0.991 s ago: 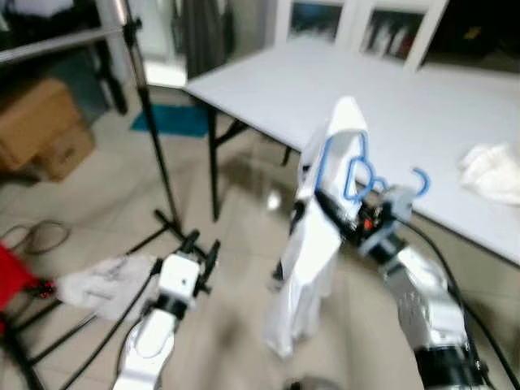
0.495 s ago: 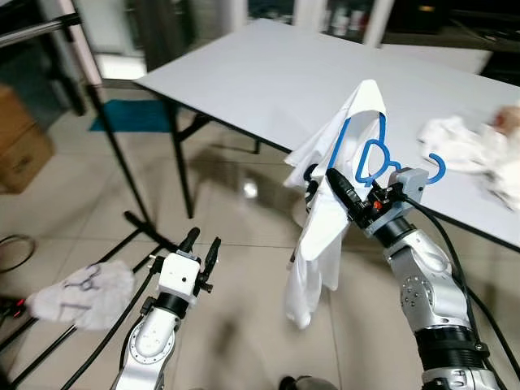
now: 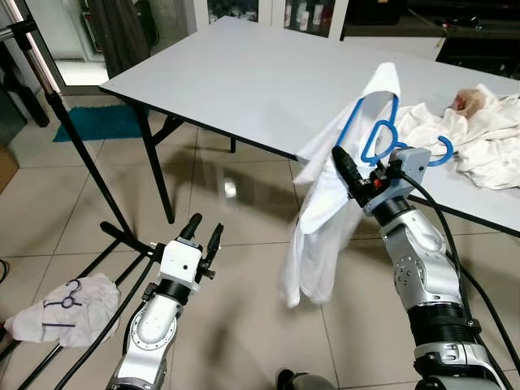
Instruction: Hang hanger
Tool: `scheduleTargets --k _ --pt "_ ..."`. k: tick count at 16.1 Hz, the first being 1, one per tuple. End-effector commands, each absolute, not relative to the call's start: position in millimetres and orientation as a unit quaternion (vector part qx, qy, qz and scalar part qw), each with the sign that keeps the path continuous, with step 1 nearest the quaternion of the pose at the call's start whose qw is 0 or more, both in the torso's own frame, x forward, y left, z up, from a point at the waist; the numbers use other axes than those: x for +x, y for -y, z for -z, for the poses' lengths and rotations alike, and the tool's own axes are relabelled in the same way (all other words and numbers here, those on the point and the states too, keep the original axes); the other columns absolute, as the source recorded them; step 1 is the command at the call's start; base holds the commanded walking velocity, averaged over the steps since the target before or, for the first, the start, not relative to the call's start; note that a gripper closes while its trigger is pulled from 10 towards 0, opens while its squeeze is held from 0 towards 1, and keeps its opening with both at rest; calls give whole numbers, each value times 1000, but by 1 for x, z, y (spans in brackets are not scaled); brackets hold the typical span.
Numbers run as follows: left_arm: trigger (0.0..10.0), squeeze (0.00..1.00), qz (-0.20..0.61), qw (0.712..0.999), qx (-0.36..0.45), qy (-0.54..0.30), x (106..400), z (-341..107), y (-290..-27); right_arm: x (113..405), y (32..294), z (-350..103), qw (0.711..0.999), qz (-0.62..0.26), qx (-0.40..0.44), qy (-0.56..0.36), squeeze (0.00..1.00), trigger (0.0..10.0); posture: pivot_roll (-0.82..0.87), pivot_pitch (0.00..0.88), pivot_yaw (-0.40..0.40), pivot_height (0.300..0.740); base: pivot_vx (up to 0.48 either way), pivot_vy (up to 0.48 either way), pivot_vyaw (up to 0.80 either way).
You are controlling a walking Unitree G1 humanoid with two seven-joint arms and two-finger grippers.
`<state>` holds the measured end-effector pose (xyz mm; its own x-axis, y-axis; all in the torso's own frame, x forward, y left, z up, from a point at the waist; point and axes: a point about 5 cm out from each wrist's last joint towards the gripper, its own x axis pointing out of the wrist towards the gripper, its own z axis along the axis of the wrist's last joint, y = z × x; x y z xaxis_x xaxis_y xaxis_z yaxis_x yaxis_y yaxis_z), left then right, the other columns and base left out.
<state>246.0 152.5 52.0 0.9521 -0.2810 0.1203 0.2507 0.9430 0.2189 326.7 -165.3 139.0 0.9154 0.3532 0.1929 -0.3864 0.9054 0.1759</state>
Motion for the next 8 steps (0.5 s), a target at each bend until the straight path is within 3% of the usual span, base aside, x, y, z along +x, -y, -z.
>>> scheduleTargets --k 1,8 --pt "10000 0 127 983 100 92 251 -62 -156 329 172 -145 976 -173 94 93 0 10000 -28 16 0 740 0 0 -500" --pt "10000 0 132 981 104 100 254 -69 -155 332 180 -143 982 -133 100 91 0 10000 -37 19 15 740 0 0 -638"
